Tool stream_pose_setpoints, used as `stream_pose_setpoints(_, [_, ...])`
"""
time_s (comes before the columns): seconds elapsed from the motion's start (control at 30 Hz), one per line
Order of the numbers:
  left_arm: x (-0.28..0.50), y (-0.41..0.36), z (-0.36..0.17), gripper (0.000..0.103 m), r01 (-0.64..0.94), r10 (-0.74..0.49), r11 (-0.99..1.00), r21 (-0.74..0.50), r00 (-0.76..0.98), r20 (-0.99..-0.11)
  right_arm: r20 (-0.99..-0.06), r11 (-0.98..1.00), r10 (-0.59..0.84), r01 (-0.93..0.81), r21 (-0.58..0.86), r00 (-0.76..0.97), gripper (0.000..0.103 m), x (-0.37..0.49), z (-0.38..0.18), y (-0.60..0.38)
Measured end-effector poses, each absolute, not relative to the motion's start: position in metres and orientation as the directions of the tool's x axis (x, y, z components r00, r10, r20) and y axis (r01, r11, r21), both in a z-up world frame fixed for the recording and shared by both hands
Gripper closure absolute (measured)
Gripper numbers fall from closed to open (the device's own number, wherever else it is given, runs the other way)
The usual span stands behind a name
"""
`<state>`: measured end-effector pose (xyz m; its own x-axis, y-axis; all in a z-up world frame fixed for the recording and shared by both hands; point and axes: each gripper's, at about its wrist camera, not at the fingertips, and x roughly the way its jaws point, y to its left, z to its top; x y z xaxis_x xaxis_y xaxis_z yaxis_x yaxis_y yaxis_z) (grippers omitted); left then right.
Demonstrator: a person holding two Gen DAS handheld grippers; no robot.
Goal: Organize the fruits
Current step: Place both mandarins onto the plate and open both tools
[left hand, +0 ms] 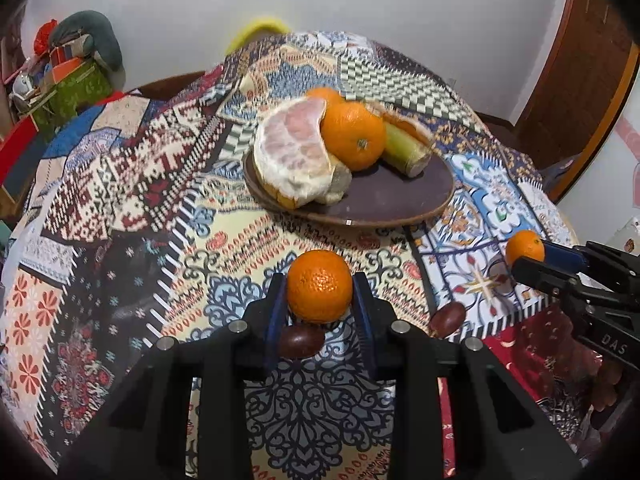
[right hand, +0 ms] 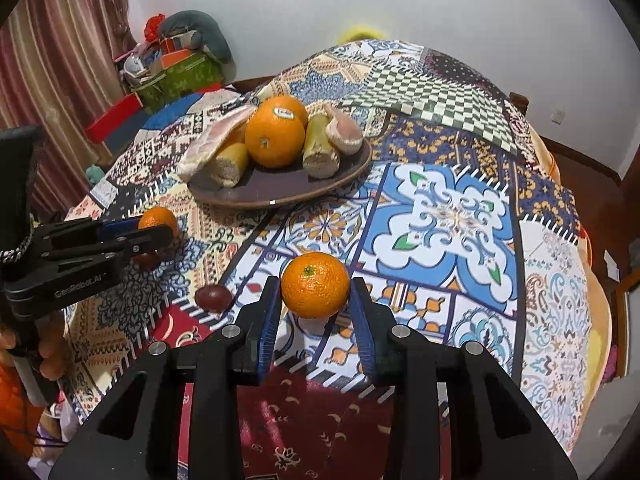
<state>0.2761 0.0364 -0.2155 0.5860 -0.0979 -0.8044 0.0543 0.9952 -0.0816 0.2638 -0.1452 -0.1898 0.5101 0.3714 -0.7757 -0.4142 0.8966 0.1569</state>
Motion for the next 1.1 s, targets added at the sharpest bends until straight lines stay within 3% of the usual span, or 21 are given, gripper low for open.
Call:
stream_pose_setpoints(0.57, [0.294,0.019,-0.169,0.071,0.093,-0.144,0.989,-0.111,0.683,-0.716,-0.705,0.887,0.397,-0.442,0.130,0.588,0.072,0.293,-0.155,-0.133])
stream_pose_setpoints(1.1, [0.324,0.007,-0.196,0.071,0.121,-0.176,0.984,-0.128,0.636,-0.752,-0.732,0.866,0.413,-0.483,0.131,0.542,0.071,0.328,-0.173,-0.120])
